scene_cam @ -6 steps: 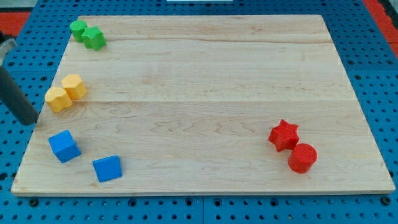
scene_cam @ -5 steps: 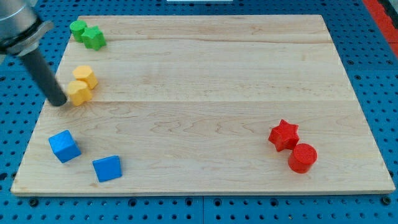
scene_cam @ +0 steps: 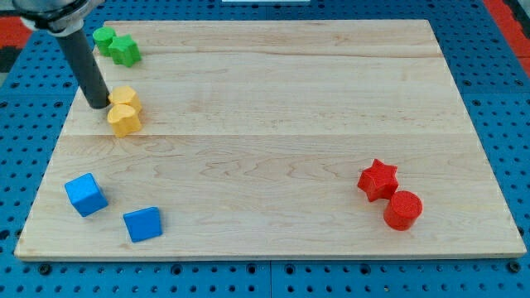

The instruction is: Separate the yellow heart from the yellow hexagon

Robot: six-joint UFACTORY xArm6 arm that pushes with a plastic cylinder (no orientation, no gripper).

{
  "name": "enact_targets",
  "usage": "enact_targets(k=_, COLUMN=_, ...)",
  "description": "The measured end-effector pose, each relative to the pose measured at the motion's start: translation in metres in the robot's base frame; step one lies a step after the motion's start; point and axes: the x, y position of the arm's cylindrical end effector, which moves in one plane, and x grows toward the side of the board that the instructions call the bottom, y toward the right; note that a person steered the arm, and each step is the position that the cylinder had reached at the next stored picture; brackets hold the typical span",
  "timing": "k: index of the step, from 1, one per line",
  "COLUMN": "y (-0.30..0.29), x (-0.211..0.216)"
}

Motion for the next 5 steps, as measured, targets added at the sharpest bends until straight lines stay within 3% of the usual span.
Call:
enact_targets(k=1, y=0.007, x=0.010)
enact_targets(k=2, y=0.105, x=0.028)
enact_targets(k=3, y=0.166, x=0.052)
enact_targets(k=4, y=0.113, x=0.058)
enact_targets(k=5, y=0.126, x=0.065)
